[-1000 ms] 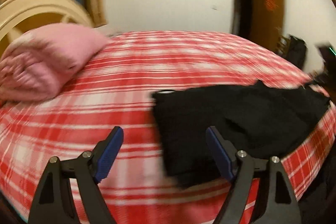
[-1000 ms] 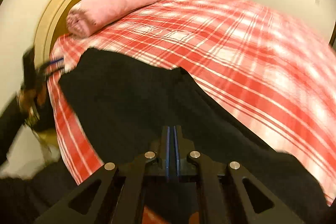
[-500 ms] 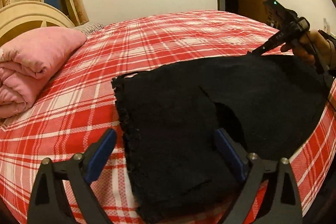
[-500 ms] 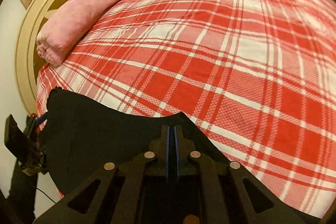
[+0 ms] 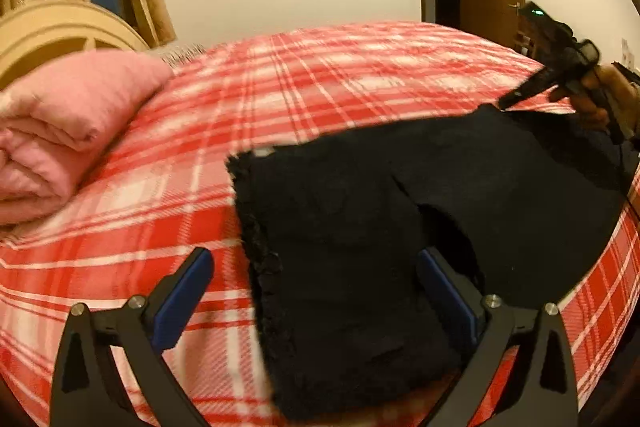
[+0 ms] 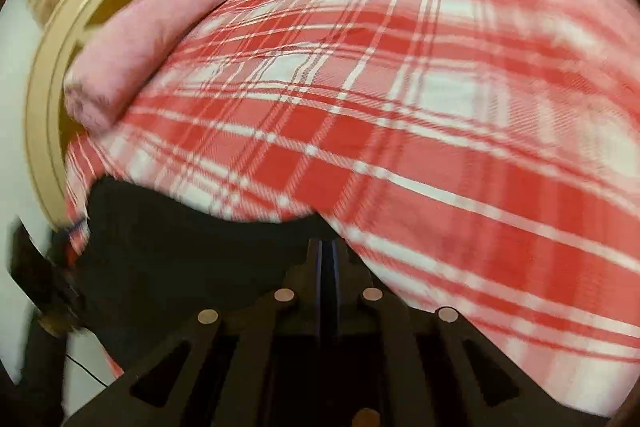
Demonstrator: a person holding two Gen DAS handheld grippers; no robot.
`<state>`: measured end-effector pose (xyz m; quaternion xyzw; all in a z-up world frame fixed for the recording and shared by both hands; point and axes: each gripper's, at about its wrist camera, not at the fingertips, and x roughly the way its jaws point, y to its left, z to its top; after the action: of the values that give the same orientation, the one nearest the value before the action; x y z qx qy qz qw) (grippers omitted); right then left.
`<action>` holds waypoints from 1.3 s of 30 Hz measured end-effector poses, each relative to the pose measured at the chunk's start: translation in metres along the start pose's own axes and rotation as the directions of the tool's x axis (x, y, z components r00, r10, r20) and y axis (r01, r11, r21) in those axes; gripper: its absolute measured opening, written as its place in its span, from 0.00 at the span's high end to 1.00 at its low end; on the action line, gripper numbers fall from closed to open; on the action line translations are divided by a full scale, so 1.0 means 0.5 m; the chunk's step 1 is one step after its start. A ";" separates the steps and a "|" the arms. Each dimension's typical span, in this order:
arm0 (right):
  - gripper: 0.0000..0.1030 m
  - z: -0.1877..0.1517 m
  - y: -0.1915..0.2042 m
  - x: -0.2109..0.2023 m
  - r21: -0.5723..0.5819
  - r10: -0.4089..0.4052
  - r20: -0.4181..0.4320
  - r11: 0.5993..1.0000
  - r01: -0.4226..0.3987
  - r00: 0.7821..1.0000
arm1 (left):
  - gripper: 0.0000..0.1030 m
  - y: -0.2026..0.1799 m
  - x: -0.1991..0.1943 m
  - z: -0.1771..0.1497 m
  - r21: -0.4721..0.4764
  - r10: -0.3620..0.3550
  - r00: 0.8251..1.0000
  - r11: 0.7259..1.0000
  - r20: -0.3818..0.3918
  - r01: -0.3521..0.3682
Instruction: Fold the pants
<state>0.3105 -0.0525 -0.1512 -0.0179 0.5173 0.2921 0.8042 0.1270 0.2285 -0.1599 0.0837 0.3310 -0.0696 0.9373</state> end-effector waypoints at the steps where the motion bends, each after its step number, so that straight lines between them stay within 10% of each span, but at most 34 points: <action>1: 0.83 -0.023 0.010 -0.032 -0.044 -0.006 0.007 0.999 0.006 1.000 | 0.01 -0.006 -0.022 0.000 0.008 0.017 1.000 1.000 0.018 -0.017; 3: 0.42 -0.078 0.031 -0.088 -0.129 -0.035 0.013 0.991 0.036 0.999 | 0.01 -0.014 -0.045 -0.003 0.017 0.020 0.999 1.000 0.045 -0.021; 7: 0.34 -0.225 0.093 -0.181 -0.311 -0.103 0.081 0.942 0.123 0.991 | 0.01 -0.026 -0.051 -0.011 0.030 0.029 0.999 0.999 0.045 -0.030; 14: 0.64 -0.391 0.207 -0.159 -0.527 -0.183 0.135 0.819 0.227 0.974 | 0.01 -0.008 -0.009 -0.002 -0.059 0.055 0.998 0.997 0.041 -0.053; 31: 0.64 -0.379 0.224 -0.102 -0.549 -0.167 0.077 0.816 0.181 0.983 | 0.00 -0.002 0.037 -0.015 -0.116 -0.002 1.000 0.993 -0.004 0.001; 35: 0.98 -0.390 0.249 -0.099 -0.576 -0.147 0.090 0.799 0.172 0.985 | 0.00 -0.003 0.035 -0.013 -0.113 0.002 1.000 0.994 -0.005 -0.002; 39: 0.99 -0.400 0.259 -0.114 -0.573 -0.147 0.101 0.800 0.178 0.984 | 0.00 -0.005 0.032 -0.011 -0.108 0.005 1.000 0.994 -0.003 -0.005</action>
<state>0.0660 -0.0371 -0.1606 -0.2985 0.3796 0.3661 0.7955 0.1355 0.2261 -0.1743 0.0340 0.3354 -0.0494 0.9402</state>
